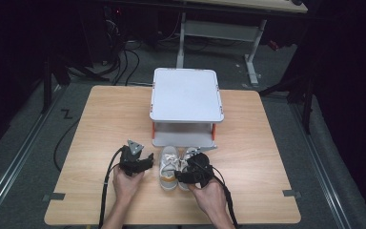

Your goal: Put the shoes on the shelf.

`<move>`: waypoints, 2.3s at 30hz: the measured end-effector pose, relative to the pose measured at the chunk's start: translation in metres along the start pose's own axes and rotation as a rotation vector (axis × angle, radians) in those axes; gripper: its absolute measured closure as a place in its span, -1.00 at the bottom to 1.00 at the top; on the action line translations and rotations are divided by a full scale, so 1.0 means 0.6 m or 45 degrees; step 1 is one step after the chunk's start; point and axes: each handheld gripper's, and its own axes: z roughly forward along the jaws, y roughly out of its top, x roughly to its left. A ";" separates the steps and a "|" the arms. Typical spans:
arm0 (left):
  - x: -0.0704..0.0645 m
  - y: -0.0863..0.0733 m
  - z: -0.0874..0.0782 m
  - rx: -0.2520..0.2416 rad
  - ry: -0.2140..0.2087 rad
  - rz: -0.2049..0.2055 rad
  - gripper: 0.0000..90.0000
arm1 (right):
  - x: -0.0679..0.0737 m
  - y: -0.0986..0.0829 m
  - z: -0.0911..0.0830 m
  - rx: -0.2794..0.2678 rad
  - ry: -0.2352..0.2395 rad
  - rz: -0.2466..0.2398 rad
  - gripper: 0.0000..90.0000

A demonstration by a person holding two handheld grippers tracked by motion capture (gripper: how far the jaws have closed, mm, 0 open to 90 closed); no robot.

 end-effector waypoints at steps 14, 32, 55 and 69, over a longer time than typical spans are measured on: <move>0.001 0.000 -0.001 0.000 0.009 0.001 -0.29 | 0.031 0.014 0.024 0.039 -0.221 -0.092 0.17; 0.002 0.000 0.000 0.002 0.012 -0.016 -0.29 | 0.009 -0.014 0.001 -0.005 -0.147 -0.098 0.83; 0.001 0.002 0.004 0.026 0.010 -0.002 -0.28 | -0.044 0.050 -0.040 -0.147 -0.165 -0.109 0.84; 0.005 0.005 0.008 0.040 0.004 -0.015 -0.24 | -0.090 0.110 0.041 -0.213 -0.297 0.020 0.84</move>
